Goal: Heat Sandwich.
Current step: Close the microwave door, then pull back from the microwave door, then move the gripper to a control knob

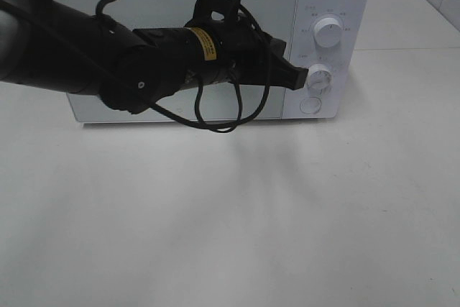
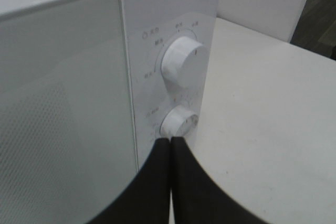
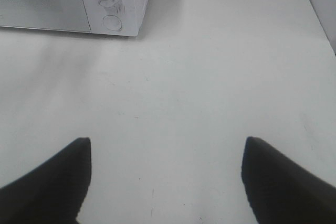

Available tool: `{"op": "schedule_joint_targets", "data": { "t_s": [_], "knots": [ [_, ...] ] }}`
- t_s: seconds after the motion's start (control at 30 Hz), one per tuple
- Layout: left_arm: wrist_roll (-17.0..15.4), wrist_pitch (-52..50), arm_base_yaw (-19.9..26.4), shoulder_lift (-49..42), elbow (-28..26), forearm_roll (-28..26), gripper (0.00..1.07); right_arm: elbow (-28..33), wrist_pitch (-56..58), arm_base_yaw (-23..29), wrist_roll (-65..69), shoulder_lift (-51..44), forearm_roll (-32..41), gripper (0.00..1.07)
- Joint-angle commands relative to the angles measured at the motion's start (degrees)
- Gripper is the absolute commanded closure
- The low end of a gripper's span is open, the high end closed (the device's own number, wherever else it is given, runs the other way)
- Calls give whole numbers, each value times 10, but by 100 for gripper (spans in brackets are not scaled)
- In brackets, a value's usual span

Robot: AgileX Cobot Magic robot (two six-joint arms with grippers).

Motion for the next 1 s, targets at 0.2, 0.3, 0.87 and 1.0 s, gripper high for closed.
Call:
{"op": "schedule_joint_targets", "data": {
  "t_s": [0.2, 0.3, 0.87, 1.0],
  "knots": [
    [-6, 169, -6, -78, 37, -22, 30, 1, -2, -2, -2, -15, 2, 31],
    [-5, 271, -6, -111, 37, -34, 8, 1, -2, -2, -2, -15, 2, 31],
    [-5, 573, 42, -202, 42, -27, 9, 1, -2, -2, -2, -15, 2, 31],
    [-3, 605, 79, -224, 64, -29, 9, 1, -2, -2, -2, -15, 2, 31]
  ]
}}
